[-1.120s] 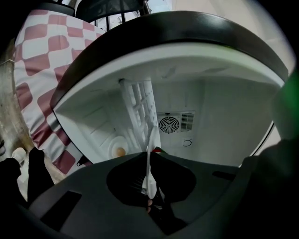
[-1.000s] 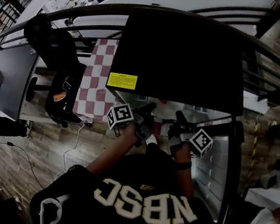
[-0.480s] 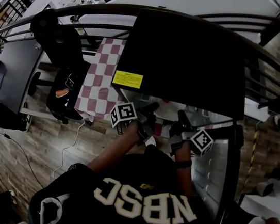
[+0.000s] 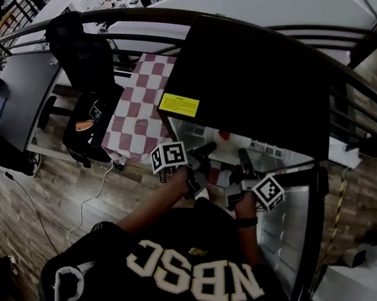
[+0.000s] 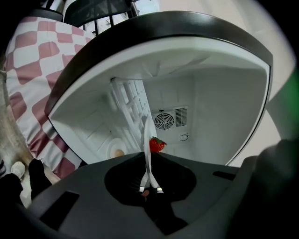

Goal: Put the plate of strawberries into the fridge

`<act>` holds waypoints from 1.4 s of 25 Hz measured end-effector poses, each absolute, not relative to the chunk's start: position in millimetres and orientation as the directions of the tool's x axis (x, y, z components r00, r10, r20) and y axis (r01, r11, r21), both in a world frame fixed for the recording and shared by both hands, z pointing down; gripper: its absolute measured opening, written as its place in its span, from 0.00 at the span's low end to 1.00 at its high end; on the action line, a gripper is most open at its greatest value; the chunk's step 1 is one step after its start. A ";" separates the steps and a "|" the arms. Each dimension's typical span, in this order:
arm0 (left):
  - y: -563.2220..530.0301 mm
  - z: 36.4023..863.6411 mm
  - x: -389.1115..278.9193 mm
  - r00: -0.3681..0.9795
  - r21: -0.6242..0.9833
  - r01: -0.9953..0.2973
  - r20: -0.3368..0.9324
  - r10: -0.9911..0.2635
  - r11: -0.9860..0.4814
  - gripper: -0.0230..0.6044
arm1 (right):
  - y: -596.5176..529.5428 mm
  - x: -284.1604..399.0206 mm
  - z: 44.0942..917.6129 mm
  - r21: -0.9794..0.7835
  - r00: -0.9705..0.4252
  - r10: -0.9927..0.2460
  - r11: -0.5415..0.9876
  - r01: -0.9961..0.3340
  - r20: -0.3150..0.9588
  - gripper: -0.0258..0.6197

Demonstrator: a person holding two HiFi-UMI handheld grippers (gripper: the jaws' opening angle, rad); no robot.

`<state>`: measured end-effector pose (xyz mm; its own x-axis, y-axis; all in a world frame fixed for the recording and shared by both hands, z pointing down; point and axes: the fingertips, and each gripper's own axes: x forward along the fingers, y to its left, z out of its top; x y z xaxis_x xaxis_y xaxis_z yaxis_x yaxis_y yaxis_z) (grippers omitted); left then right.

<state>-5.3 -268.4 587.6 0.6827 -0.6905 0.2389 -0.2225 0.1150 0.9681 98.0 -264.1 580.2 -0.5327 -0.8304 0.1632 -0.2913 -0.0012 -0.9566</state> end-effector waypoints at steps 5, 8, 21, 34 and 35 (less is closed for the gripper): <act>-260.5 584.1 -7.1 0.686 0.966 -0.246 0.234 -0.689 0.083 0.13 | -256.0 98.7 572.2 -0.942 -0.509 -0.844 0.013 -0.334 0.169 0.29; -257.3 580.3 -9.0 0.692 0.966 -0.251 0.218 -0.689 0.053 0.17 | -252.5 101.4 567.6 -0.940 -0.499 -0.857 0.055 -0.338 0.130 0.31; -235.9 580.7 -11.4 0.749 0.965 -0.263 0.194 -0.634 -0.016 0.37 | -219.8 106.3 570.4 -0.932 -0.460 -0.873 0.017 -0.361 0.162 0.31; -217.1 558.0 -29.9 0.628 0.509 -0.729 0.233 -0.743 -0.457 0.36 | -205.3 92.3 554.0 -0.356 -0.336 -0.898 0.226 -0.907 0.285 0.31; -216.6 556.2 -28.5 0.620 0.451 -0.752 0.234 -0.749 -0.481 0.34 | -204.7 89.6 554.0 -0.313 -0.332 -0.897 0.238 -0.920 0.293 0.31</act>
<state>-28.5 -216.6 556.2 0.6196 -0.7492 0.2340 -0.7517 -0.4808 0.4514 89.6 -204.7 554.0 -0.3316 -0.8969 0.2927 -0.9196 0.2380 -0.3126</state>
